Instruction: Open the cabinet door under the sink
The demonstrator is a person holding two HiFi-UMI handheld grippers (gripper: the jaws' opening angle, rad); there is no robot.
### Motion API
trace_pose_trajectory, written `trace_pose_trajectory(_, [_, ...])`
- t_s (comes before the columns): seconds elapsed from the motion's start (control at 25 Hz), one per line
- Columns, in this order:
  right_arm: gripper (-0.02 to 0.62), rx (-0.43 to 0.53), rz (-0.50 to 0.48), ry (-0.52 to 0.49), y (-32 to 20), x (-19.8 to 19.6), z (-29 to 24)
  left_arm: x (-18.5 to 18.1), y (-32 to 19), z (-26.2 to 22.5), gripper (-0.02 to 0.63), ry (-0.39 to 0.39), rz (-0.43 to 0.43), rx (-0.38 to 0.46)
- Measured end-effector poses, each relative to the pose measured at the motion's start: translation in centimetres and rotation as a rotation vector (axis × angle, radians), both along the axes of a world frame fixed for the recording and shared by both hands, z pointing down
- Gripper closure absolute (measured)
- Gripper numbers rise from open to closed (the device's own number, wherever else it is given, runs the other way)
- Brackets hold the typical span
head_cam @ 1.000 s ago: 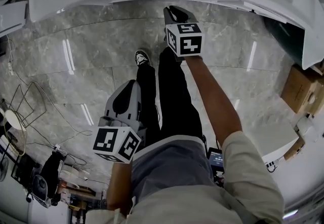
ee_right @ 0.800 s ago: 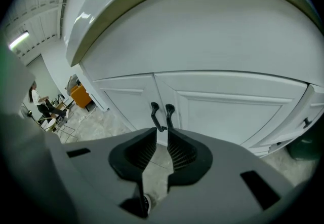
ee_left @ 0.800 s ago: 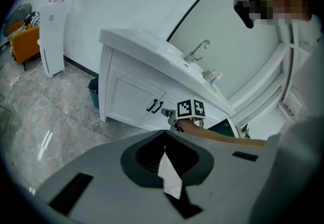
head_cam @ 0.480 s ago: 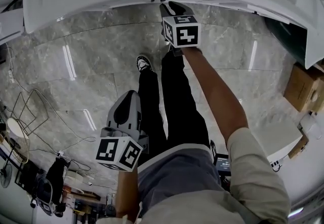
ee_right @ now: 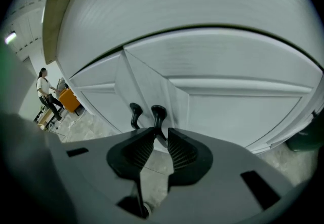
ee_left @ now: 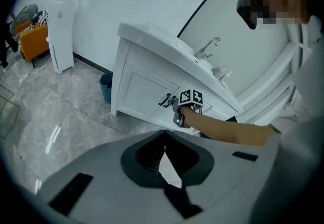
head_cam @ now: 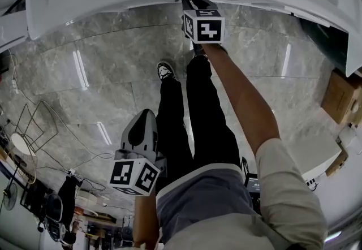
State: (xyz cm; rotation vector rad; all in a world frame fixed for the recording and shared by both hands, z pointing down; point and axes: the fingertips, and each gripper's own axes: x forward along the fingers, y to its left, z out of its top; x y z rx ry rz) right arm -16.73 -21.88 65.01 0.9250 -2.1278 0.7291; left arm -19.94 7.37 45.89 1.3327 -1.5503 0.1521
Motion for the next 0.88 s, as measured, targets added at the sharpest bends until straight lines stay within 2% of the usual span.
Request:
trace_pose_trajectory(0.16, [0.506,-0.001,0.051,0.028,-0.6,-0.3,0.4,-0.4,1.2,0.9,0.607,0.011,0.009,-0.015])
trace_pose_trajectory(0.4, [0.534,0.060,0.144,0.074,-0.8,-0.1,0.5,-0.8,1.2,0.9,0.607,0.025,0.049,-0.007])
trace_pose_trajectory(0.56, [0.537,0.096,0.155,0.078,-0.8,-0.2,0.4,-1.4,1.5,1.3,0.607,0.027,0.094,0.007])
trace_pose_trajectory(0.68, [0.537,0.081,0.166,0.068,-0.4,-0.1,0.4,-1.7,2.4,1.6,0.607,0.024,0.122,0.008])
trace_pose_trajectory(0.88, [0.537,0.104,0.133,0.087,0.2,0.5,0.3,-2.1,2.8,1.9,0.607,0.020,0.149,0.008])
